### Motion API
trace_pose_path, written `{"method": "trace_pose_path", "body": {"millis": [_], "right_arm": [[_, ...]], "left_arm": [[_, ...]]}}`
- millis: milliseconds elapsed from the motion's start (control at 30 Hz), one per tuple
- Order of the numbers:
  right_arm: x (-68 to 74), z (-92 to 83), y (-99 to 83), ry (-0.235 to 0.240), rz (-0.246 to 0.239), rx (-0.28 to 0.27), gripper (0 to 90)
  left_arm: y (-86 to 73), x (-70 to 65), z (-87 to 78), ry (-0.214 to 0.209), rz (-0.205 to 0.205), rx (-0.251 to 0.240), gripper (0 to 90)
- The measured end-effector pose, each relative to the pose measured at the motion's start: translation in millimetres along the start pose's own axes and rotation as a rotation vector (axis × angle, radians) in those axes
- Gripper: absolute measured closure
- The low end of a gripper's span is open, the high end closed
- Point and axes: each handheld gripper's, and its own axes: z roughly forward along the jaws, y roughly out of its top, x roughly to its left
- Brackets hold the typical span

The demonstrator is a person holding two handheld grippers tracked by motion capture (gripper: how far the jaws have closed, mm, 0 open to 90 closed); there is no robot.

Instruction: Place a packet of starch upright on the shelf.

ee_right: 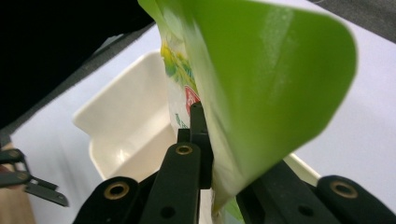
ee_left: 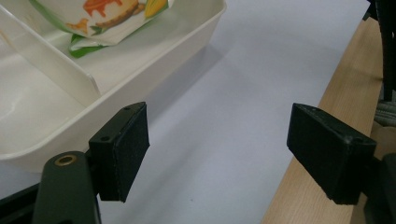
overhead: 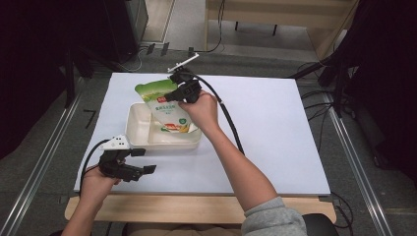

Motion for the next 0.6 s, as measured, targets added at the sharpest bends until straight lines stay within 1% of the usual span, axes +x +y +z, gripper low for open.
{"method": "trace_pose_path", "body": {"millis": [100,267,333,400,467,533,600], "right_arm": [[-4.4,-0.6,-4.0,0.001,-0.009,-0.012,88.8],[-13.6,-5.4,-8.8,-0.002,-0.001,-0.004,88.5],[-18.8,-7.2,-11.4,-0.003,0.012,-0.005,88.6],[-25.8,-9.3,-15.1,-0.001,0.037,-0.009,88.5],[-29.5,-10.6,-17.6,-0.002,0.046,-0.007,88.0],[-32.0,-11.6,-19.2,-0.004,0.041,0.0,85.9],[-33.7,-13.5,-20.6,-0.006,0.048,-0.002,80.8]], "left_arm": [[0.4,-1.0,-0.1,0.004,0.004,0.002,21.7],[0.4,-1.3,0.2,0.001,0.004,-0.001,21.7],[0.3,-1.2,0.3,0.0,0.002,-0.001,21.7],[0.4,-1.1,0.4,-0.001,0.002,0.003,21.7],[0.8,-1.4,1.0,-0.005,0.011,0.005,21.7],[1.2,-2.3,1.5,0.0,0.011,0.007,21.7],[1.0,-2.9,2.4,-0.005,0.011,0.009,21.7]]}}
